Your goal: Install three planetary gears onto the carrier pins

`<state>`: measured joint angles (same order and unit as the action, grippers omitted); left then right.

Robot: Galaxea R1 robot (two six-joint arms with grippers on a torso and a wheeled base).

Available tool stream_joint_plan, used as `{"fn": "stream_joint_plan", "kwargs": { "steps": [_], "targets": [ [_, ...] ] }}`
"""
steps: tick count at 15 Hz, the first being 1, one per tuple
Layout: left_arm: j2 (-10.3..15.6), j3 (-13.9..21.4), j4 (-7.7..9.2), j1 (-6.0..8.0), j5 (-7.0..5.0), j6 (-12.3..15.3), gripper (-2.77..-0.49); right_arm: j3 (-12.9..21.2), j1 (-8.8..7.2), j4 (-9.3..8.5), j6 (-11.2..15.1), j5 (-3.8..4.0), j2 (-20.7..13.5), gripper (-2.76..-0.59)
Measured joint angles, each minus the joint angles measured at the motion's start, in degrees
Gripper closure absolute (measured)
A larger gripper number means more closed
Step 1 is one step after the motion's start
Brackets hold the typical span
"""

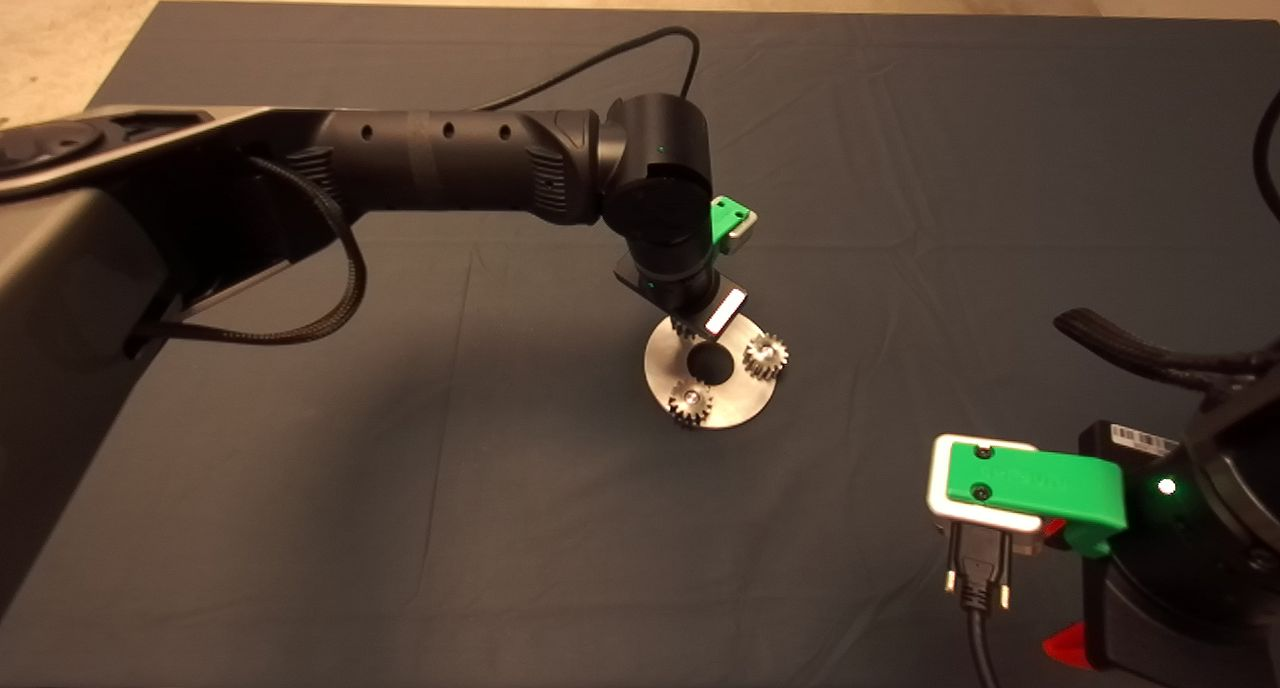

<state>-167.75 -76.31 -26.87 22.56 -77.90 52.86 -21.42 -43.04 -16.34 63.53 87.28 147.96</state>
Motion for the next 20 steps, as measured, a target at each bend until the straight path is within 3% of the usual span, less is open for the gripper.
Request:
{"fn": "stream_joint_plan", "kwargs": {
  "steps": [16,19,20],
  "targets": [
    [0.17,-0.56,0.11,0.14,0.52,-0.25,-0.82,0.0,0.0,0.0,0.0,-0.02,0.0,-1.47],
    [0.2,-0.91,0.05,0.48,-0.82,-0.83,-0.82,0.0,0.0,0.0,0.0,0.0,0.0,-1.47],
    [0.28,-1.08,-0.12,0.61,-1.84,-0.83,-0.82,0.0,0.0,0.0,0.0,-0.02,0.0,-1.47]
  ]
}}
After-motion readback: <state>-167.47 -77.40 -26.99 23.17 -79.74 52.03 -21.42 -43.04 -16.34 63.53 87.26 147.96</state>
